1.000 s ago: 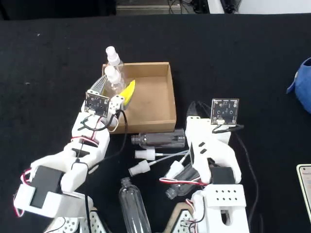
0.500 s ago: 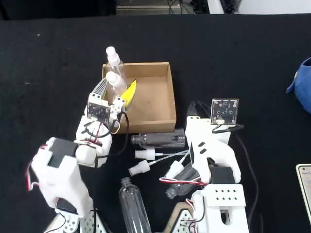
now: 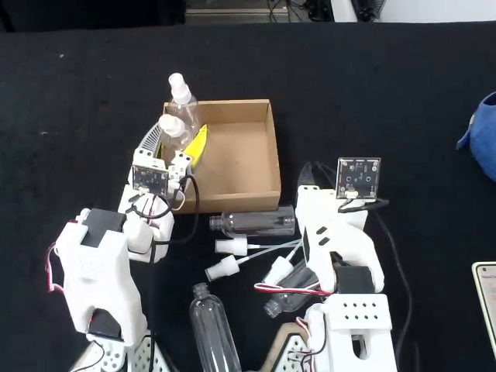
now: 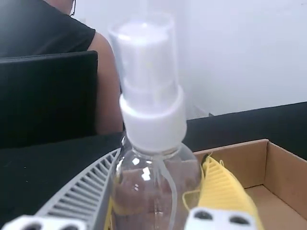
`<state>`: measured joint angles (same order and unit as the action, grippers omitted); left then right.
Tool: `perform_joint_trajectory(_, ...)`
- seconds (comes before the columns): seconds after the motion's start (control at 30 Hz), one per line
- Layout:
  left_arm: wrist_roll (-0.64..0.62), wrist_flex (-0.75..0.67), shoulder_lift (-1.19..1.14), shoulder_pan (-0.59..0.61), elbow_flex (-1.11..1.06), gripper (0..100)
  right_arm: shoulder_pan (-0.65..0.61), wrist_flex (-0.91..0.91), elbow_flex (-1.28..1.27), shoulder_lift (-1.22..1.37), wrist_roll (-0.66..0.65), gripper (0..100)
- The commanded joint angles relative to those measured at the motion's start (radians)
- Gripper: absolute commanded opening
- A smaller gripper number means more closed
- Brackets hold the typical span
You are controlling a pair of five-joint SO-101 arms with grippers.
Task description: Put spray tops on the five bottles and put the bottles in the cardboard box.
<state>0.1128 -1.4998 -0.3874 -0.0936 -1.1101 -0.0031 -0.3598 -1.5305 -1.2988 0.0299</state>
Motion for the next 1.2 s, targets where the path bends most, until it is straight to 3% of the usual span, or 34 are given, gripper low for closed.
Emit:
perform_joint_trajectory(0.0,0.000,0.104,0.018,0.013,0.056,3,0.017,0.032,0.010,-0.028,-0.008,1.1)
perform_joint_trajectory(0.43,0.000,0.137,0.018,0.007,0.081,4,0.017,0.032,0.010,-0.028,-0.008,1.1)
perform_joint_trajectory(0.67,-0.002,0.141,0.015,0.007,0.079,23,0.017,0.032,0.010,-0.028,-0.008,1.1)
perform_joint_trajectory(1.17,0.008,0.135,0.028,0.018,0.082,24,0.017,0.032,0.010,-0.028,-0.008,1.1)
